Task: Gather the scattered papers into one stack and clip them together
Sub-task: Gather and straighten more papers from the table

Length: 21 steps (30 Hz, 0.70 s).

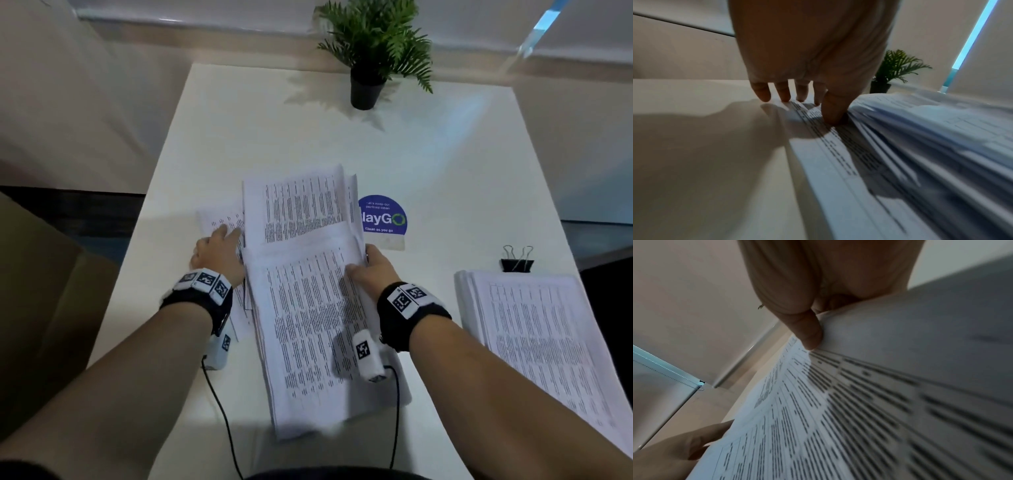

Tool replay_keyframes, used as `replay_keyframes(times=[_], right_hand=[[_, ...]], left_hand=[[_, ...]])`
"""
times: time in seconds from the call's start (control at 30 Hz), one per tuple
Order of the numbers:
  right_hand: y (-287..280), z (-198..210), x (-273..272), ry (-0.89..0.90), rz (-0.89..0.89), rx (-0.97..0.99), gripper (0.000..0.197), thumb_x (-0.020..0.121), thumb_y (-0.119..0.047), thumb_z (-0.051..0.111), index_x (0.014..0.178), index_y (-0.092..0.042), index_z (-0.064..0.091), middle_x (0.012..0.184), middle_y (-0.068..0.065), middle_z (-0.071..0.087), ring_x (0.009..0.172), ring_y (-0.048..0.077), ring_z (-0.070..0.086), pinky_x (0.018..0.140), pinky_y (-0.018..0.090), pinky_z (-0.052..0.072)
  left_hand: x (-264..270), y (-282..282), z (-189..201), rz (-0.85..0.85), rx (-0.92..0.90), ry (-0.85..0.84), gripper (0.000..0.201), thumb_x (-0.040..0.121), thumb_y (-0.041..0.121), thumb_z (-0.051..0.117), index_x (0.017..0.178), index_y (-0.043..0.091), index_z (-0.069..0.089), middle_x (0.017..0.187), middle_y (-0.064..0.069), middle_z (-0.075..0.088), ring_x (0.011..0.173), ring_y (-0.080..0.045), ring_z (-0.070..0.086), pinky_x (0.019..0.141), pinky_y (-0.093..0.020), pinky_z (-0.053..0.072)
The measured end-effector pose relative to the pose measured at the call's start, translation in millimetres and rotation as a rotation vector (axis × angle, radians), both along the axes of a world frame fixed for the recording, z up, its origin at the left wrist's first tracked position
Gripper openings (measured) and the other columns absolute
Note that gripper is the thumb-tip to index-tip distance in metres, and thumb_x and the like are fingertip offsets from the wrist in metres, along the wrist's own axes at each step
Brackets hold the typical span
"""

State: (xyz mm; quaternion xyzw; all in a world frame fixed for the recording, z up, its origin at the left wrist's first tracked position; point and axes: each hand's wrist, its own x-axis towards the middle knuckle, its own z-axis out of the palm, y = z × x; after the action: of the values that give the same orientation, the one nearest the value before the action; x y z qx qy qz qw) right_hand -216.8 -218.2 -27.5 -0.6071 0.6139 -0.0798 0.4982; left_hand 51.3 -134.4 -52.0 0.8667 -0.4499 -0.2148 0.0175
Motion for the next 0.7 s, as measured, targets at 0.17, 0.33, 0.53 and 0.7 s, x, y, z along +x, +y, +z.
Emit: replay_keyframes(times=[0.17,0.33,0.53,0.7], right_hand=[[2,-2,6,0.007,0.029,-0.004,0.023,0.089,-0.01,0.053,0.108,-0.002,0.044,0.098,0.017,0.056,0.09,0.028,0.056,0.079,0.036,0.047],[14,6,13,-0.105,0.021,-0.094,0.018,0.076,-0.011,0.049,0.094,-0.012,0.048,0.089,0.018,0.057,0.085,0.04,0.062,0.079,0.052,0.055],[0,82,24,-0.368,0.022,-0.282,0.022,0.081,-0.005,0.05,0.096,-0.02,0.056,0.077,0.008,0.056,0.064,0.018,0.05,0.055,0.03,0.045],[4,138,29,-0.571,0.034,-0.379,0.028,0.081,-0.005,0.051,0.093,-0.028,0.061,0.09,0.021,0.065,0.085,0.04,0.061,0.074,0.054,0.056]], left_hand=[[-24,20,3,-0.119,-0.023,0.034,0.062,0.092,0.03,0.048,0.15,0.032,0.026,0.161,0.003,0.021,0.138,-0.036,0.029,0.109,-0.052,0.036],[-22,35,14,0.204,-0.269,0.537,0.053,0.1,0.022,0.036,0.149,0.038,0.026,0.149,-0.001,0.045,0.136,-0.028,0.043,0.111,-0.041,0.036],[-23,46,44,0.678,-0.598,1.101,0.093,0.092,0.029,0.063,0.155,0.032,-0.006,0.164,-0.001,0.009,0.149,-0.022,0.018,0.119,-0.044,0.02],[-29,27,91,0.48,-0.867,1.028,0.066,0.08,-0.012,0.067,0.134,0.009,0.035,0.139,-0.018,0.051,0.13,-0.031,0.049,0.089,-0.03,0.055]])
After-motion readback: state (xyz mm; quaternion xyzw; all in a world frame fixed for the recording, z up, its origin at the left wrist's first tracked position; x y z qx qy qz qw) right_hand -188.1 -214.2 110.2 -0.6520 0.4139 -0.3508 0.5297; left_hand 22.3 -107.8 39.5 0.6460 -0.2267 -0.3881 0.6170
